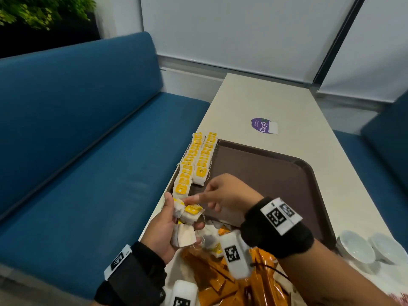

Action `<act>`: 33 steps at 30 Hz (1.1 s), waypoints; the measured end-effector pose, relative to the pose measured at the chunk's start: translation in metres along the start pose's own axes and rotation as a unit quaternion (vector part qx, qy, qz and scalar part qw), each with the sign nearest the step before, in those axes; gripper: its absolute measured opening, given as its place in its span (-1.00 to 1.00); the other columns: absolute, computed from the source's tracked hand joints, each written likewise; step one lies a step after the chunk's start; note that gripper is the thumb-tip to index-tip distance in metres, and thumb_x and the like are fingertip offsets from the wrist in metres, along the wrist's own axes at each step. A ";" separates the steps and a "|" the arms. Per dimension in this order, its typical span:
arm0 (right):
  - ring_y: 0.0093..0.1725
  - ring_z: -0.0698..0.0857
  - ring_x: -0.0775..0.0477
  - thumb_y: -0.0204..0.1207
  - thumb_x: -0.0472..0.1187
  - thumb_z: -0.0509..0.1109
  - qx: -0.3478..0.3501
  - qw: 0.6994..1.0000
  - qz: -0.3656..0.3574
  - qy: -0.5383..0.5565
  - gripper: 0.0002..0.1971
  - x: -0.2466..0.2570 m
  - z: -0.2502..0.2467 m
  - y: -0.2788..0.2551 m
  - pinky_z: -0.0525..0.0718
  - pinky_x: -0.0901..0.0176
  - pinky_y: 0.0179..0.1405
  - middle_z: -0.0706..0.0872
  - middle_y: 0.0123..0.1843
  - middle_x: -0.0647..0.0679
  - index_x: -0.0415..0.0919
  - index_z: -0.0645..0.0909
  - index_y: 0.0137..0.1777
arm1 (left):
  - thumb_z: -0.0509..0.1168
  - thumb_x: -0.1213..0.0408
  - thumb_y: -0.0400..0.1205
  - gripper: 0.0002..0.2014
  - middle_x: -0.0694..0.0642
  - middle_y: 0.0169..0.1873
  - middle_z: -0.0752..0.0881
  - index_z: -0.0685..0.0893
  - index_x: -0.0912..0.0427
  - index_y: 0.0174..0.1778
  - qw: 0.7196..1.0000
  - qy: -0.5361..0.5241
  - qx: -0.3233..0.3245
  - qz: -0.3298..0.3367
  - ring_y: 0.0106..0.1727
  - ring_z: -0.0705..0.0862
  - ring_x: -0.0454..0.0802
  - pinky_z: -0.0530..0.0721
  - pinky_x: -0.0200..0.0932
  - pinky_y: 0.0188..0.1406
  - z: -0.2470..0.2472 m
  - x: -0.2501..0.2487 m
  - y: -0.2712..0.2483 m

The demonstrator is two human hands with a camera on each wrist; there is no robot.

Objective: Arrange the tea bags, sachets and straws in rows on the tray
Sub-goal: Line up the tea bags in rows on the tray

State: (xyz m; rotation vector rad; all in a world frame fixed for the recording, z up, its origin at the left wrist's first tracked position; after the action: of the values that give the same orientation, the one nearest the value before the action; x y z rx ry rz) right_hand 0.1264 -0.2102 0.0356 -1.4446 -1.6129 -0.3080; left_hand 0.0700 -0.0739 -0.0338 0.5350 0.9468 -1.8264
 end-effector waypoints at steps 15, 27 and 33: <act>-0.44 0.53 0.13 0.38 -0.24 0.57 0.013 0.991 0.025 0.128 -0.83 -0.015 0.021 -0.029 0.40 0.27 -0.52 0.66 -0.33 -0.04 -0.18 0.63 -0.12 | 0.02 -0.21 0.46 -0.50 0.08 -0.07 0.77 0.60 -0.17 0.24 0.996 0.075 -0.020 0.035 -0.18 0.78 0.10 0.69 -0.05 -0.45 0.010 0.007 -0.009; -0.37 0.61 0.10 0.49 -0.36 0.45 -0.065 0.966 -0.059 0.243 -0.87 -0.002 0.009 -0.023 0.55 0.31 -0.48 0.66 -0.31 -0.03 -0.19 0.58 -0.23 | 0.07 0.00 0.68 -0.69 0.11 -0.06 0.79 0.69 -0.05 0.11 0.996 0.027 -0.064 0.052 -0.33 0.75 0.02 0.68 -0.11 -0.56 -0.004 0.002 -0.003; -0.52 0.62 0.12 0.66 -0.26 0.24 -0.135 0.972 -0.020 0.192 -0.85 -0.003 -0.020 0.025 0.30 0.35 -0.73 0.64 -0.29 -0.08 -0.11 0.41 -0.16 | 0.10 0.01 0.68 -0.72 0.08 0.28 0.62 0.71 -0.07 0.05 0.994 0.030 -0.089 0.055 -0.32 0.76 0.00 0.70 -0.09 -0.51 -0.010 -0.002 -0.001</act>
State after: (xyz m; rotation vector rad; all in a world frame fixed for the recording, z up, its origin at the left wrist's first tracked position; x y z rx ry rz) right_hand 0.1570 -0.2189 0.0351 -1.4442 -1.3195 -0.8066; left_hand 0.0689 -0.0643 -0.0383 0.5226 1.0885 -1.6167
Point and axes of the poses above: each hand's wrist, its own y-axis towards the middle knuckle, its own z-axis out of the palm, x = y × z, the point moved 2 cm from there along y, towards the middle knuckle
